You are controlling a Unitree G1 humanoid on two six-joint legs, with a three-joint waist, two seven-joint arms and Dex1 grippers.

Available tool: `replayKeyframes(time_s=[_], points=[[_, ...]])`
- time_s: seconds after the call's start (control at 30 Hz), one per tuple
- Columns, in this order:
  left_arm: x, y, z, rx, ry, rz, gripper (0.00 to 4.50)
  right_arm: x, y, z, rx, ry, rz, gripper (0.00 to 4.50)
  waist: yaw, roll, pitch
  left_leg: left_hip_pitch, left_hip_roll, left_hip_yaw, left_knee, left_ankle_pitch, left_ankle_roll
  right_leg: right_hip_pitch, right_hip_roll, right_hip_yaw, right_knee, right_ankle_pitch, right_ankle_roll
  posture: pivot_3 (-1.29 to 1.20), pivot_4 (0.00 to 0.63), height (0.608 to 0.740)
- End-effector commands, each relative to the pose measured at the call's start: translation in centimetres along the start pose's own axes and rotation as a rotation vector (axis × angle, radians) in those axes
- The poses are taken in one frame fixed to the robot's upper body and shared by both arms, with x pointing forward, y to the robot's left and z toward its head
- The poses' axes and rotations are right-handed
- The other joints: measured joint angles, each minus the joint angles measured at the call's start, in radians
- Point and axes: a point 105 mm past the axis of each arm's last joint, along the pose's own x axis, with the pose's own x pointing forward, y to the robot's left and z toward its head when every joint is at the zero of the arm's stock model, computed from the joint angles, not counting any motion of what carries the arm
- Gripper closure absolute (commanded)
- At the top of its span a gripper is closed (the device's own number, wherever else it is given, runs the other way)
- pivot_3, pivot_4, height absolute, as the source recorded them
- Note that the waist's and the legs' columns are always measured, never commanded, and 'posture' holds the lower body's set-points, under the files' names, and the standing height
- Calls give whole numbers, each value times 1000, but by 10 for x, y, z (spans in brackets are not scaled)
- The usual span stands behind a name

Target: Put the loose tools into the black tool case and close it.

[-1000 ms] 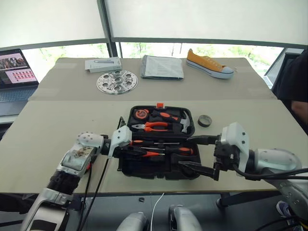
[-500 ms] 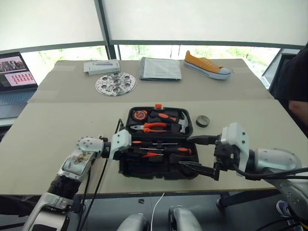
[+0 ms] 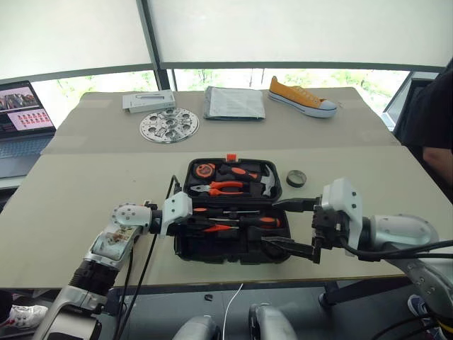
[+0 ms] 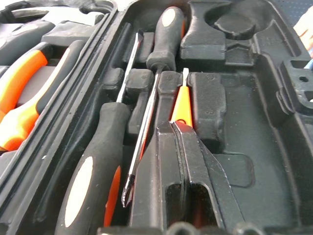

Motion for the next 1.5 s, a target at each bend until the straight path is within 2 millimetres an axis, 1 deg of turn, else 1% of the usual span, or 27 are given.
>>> replayKeyframes(time_s=[0.03,0.2,0.3,0.4,0.5,0.57,0.7,0.8,0.93,1.03,1.17,1.33,1.4,1.5], points=[[-20,-12,-38,-48,179,-41,4483,-2,0,7,-49,-13,-3,0,-5,1,0,0,1,0,0,0,0,0,1,0,0,0,0,0,150,740],[-30,-12,-44,-41,229,-49,4483,-2,0,7,-49,-17,-4,0,-1,2,-1,1,1,1,-2,0,0,0,1,0,0,0,-1,0,150,740],[-31,-12,-43,-23,229,-55,4483,-1,0,7,-47,-20,-4,0,1,2,-1,1,1,1,-2,0,0,0,0,0,-1,0,0,0,150,740],[-27,-11,-34,-19,183,-51,4483,0,0,7,-44,-21,-6,0,2,2,-1,1,1,1,-2,-1,1,0,0,0,-1,0,0,0,150,740],[-24,-4,-16,-20,119,-22,4483,0,1,6,-39,-21,-6,0,2,2,-1,1,1,1,-2,-1,1,0,0,0,-1,0,0,0,150,740],[-23,-2,-9,-12,101,-13,4483,-1,1,5,-38,-21,-7,0,4,2,-1,0,1,1,-2,-1,1,0,0,-1,-1,0,0,0,150,740],[-22,-3,-3,6,96,-24,4483,0,2,4,-35,-20,-6,0,4,2,-1,0,1,1,-2,-1,1,-1,0,-1,-1,0,0,0,150,740],[-20,-9,-9,14,134,-47,4483,0,3,4,-34,-18,-4,0,4,1,-1,-1,1,1,-2,-1,1,-1,0,-1,-2,0,0,0,150,740],[-21,-17,-30,53,224,-79,4483,0,2,3,-33,-17,-5,0,4,2,-1,-1,1,1,-2,-1,1,-1,0,-1,-2,0,0,0,150,740],[-20,-17,-41,45,254,-69,4483,-1,3,3,-33,-15,-5,0,4,2,-1,0,1,1,-2,-1,1,0,0,-1,-2,-1,0,0,150,740],[-20,-17,-45,51,260,-71,4483,-1,3,3,-33,-11,-5,0,4,2,-1,0,1,1,-2,-1,1,1,0,-1,-2,-1,0,0,150,740],[-22,-17,-46,37,253,-60,4483,-1,2,3,-35,-10,-2,0,4,2,-1,1,1,1,-2,-1,1,1,0,-1,-1,-1,0,0,150,740],[-26,-14,-40,24,231,-32,4483,1,2,4,-42,-14,3,0,4,2,-1,1,1,1,-2,-1,1,1,0,-1,-1,-1,0,0,150,740],[-33,-5,-13,-1,141,37,4483,3,-1,8,-54,-26,13,0,1,2,-1,1,1,1,-2,-1,1,1,0,-1,-1,-1,0,0,150,740]])
